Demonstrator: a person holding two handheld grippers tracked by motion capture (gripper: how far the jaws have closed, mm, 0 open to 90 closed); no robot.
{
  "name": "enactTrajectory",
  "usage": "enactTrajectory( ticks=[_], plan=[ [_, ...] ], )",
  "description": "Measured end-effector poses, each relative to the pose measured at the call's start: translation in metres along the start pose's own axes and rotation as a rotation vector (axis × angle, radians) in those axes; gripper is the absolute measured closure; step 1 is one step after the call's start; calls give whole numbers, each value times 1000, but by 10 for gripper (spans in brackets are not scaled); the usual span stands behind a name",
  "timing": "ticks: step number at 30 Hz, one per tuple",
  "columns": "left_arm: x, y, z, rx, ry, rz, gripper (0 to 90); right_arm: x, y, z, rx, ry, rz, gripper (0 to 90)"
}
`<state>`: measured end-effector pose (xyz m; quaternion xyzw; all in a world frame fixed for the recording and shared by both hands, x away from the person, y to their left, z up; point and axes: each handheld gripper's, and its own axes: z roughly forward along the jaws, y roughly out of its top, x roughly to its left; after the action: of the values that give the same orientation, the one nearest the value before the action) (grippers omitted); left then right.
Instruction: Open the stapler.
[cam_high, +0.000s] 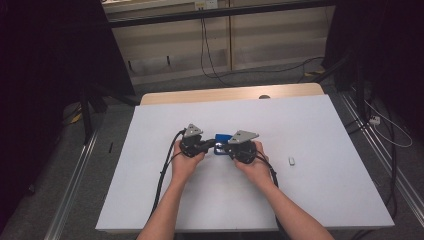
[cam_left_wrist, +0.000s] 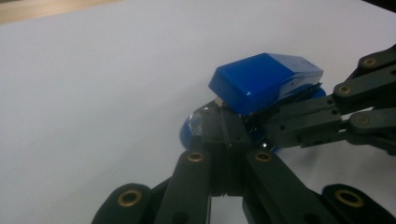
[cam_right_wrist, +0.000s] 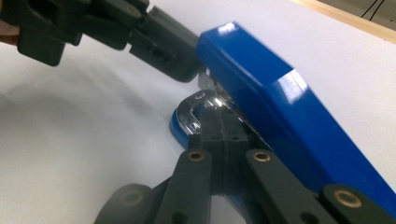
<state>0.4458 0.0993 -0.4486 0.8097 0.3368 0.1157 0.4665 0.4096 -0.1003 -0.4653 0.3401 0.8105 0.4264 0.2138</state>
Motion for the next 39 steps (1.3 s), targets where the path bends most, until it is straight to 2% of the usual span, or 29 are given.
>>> enactTrajectory(
  ticks=[3, 13, 14, 15, 16, 17, 23, 27, 30, 35, 39],
  plan=[
    [-2, 4, -3, -10, -1, 3, 900, 0, 0, 0, -1, -2, 0, 900],
    [-5, 13, -5, -37, -7, 6, 900, -4, 0, 0, -4, -4, 51, 900],
    [-5, 14, -6, -32, -7, 14, 900, -4, 0, -1, -9, -5, 55, 900],
    [-5, 15, -6, -37, -7, 18, 900, -5, 1, -2, -42, -3, 72, 900],
    [-6, 16, -6, -37, -7, 21, 900, -5, 1, -2, -42, -3, 72, 900],
    [-6, 17, -7, -39, -5, 24, 900, -5, 3, -4, -66, 0, 94, 900],
    [-9, 22, -7, -48, -12, 26, 900, -2, 12, -5, -109, -16, 80, 900],
    [-9, 25, -8, -37, -9, 41, 900, 0, 13, -1, -109, -33, 67, 900],
    [-9, 24, -7, -45, -11, 42, 900, 0, 12, 0, -120, -46, 75, 900],
    [-7, 22, -5, -36, 2, 33, 900, 3, 11, -1, -141, -88, 53, 900],
    [-6, 18, -1, -32, 0, 36, 900, 4, 12, -2, -144, -95, 50, 900]
  ],
)
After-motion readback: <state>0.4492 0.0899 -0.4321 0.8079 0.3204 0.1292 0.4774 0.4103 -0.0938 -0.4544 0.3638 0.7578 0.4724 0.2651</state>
